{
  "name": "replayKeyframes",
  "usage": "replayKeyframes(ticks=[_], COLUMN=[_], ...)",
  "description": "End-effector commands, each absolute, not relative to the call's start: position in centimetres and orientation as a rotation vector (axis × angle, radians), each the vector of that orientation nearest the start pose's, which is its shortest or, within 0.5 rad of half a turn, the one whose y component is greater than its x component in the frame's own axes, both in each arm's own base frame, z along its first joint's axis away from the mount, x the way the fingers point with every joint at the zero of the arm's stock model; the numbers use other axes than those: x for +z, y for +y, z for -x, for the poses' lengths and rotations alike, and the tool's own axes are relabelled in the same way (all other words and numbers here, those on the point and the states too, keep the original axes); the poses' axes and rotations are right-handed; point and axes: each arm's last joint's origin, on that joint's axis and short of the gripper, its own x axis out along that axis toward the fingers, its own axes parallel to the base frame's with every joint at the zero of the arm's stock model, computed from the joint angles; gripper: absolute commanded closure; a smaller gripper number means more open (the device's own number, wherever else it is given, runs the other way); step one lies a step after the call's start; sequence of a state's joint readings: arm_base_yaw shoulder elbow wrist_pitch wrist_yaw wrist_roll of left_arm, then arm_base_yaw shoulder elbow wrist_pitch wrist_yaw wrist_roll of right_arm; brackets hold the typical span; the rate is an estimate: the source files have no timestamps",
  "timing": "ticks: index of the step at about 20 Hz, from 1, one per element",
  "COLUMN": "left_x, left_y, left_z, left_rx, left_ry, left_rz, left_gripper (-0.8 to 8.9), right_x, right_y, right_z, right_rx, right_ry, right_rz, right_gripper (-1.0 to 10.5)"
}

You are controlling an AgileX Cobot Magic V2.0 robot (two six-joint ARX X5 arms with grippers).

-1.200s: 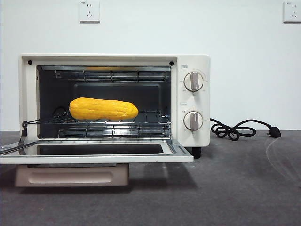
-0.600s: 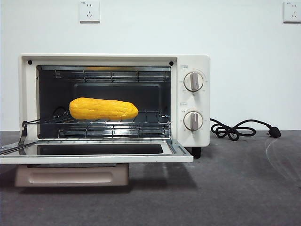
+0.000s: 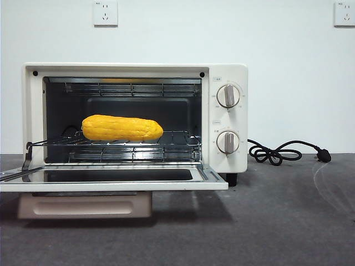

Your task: Take the corn from the table,put the corn in the oven

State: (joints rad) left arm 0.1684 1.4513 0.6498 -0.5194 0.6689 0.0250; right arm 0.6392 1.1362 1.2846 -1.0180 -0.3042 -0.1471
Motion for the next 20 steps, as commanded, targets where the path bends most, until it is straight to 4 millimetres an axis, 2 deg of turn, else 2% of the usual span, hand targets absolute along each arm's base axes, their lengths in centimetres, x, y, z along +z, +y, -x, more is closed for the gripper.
replayKeyframes(ticks=[1, 5, 9, 12, 15, 17, 20], left_x=[14.2, 14.9, 17.1, 19.8, 22.8, 24.8, 27.6], left_y=[1.7, 2.3, 3.6, 4.5, 4.8, 4.8, 4.1], left_z=[-22.2, -22.3, -23.3, -24.5, -25.4, -25.4, -24.2], left_rx=[-0.501, -0.578, -0.670, -0.736, -0.758, -0.763, -0.783], left_ry=[1.218, 1.172, 1.067, 0.958, 0.874, 0.827, 0.761], left_rz=[0.570, 0.675, 0.791, 0.825, 0.785, 0.754, 0.702], left_gripper=[8.22, 8.21, 8.21, 8.21, 8.21, 8.21, 8.21], right_x=[36.6, 36.6, 36.5, 36.5, 36.5, 36.5, 36.6], right_y=[12.9, 12.9, 12.9, 12.9, 12.8, 12.8, 12.9], right_z=[-15.9, -15.9, -15.8, -15.8, -15.8, -15.8, -15.9], right_rx=[0.954, 0.952, 0.950, 0.942, 0.942, 0.942, 0.942], right_ry=[0.817, 0.823, 0.832, 0.842, 0.843, 0.842, 0.828], right_rz=[0.281, 0.280, 0.277, 0.264, 0.264, 0.264, 0.262], right_gripper=[9.6, 9.6, 9.6, 9.6, 9.6, 9.6, 9.6])
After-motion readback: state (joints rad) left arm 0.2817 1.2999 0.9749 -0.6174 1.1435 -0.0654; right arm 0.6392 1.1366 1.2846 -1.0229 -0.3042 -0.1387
